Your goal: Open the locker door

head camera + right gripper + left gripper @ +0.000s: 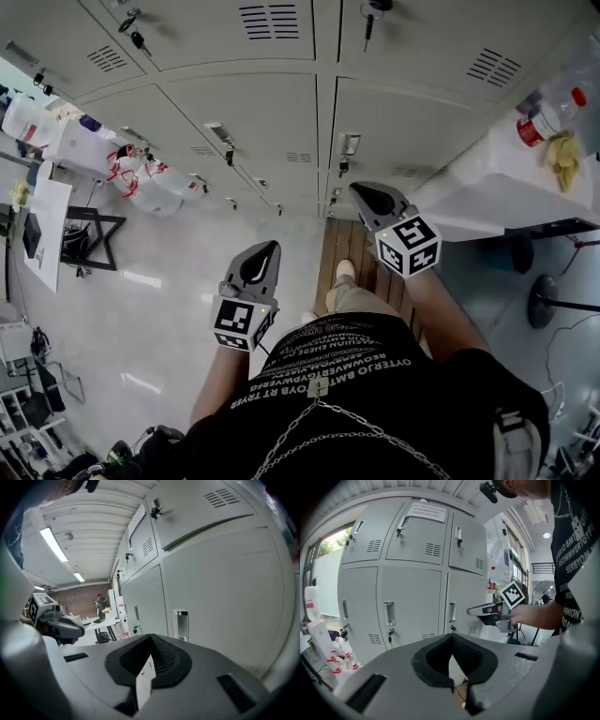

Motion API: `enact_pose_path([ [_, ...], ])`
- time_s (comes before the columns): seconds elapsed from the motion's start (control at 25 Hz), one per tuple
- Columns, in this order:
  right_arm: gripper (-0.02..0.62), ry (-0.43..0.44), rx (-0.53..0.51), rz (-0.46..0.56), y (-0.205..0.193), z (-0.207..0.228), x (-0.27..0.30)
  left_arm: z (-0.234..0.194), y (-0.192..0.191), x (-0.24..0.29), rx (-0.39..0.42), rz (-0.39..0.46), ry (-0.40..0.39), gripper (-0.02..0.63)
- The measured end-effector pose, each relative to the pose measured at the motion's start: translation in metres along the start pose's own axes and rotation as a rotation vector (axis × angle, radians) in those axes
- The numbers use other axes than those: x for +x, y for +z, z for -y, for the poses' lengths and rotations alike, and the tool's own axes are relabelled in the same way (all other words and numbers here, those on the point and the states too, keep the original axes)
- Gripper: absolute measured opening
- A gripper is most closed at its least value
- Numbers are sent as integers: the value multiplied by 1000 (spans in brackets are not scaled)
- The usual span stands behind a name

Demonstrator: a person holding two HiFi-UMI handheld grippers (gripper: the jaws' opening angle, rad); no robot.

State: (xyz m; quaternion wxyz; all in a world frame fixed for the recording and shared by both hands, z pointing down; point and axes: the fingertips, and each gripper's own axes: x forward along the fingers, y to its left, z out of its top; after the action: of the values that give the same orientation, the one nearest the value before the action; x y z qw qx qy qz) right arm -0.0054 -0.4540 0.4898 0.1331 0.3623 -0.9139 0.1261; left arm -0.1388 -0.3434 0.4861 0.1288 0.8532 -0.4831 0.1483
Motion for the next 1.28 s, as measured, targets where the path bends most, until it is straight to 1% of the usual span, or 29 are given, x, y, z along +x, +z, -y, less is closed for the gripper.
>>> enact_pose_path([
  [0.12, -3, -18, 13, -3, 4, 18, 15, -3, 4, 11, -6, 0, 9, 0],
  [0.2, 20, -22, 17, -1, 7, 27, 24, -7, 4, 15, -22, -4, 25, 0],
  [0.24, 42, -24, 20, 3, 9, 31, 29, -8, 2, 17, -27, -11, 29, 0],
  [0.44, 86, -45, 35, 13, 15, 47, 48, -5, -12, 21, -40, -80, 39, 0],
  [0.52, 106, -49, 34, 12, 15, 49, 56, -5, -12, 22, -45, -76, 50, 0],
  [0.6, 114, -58, 35, 12, 15, 50, 63, -5, -7, 23, -37, -59, 62, 0],
  [0.72, 129, -75, 49, 7, 13, 54, 73, -3, -6, 21, -27, -56, 77, 0],
  [0.96, 147, -118, 77, 1, 11, 61, 89, -1, -12, 9, -35, -67, 109, 0],
  [1.16, 152, -116, 105, -3, 15, 68, 93, 5, -14, -1, -39, -60, 121, 0],
  [1.28, 140, -116, 102, -4, 12, 64, 89, 7, -16, -9, -39, -60, 125, 0],
])
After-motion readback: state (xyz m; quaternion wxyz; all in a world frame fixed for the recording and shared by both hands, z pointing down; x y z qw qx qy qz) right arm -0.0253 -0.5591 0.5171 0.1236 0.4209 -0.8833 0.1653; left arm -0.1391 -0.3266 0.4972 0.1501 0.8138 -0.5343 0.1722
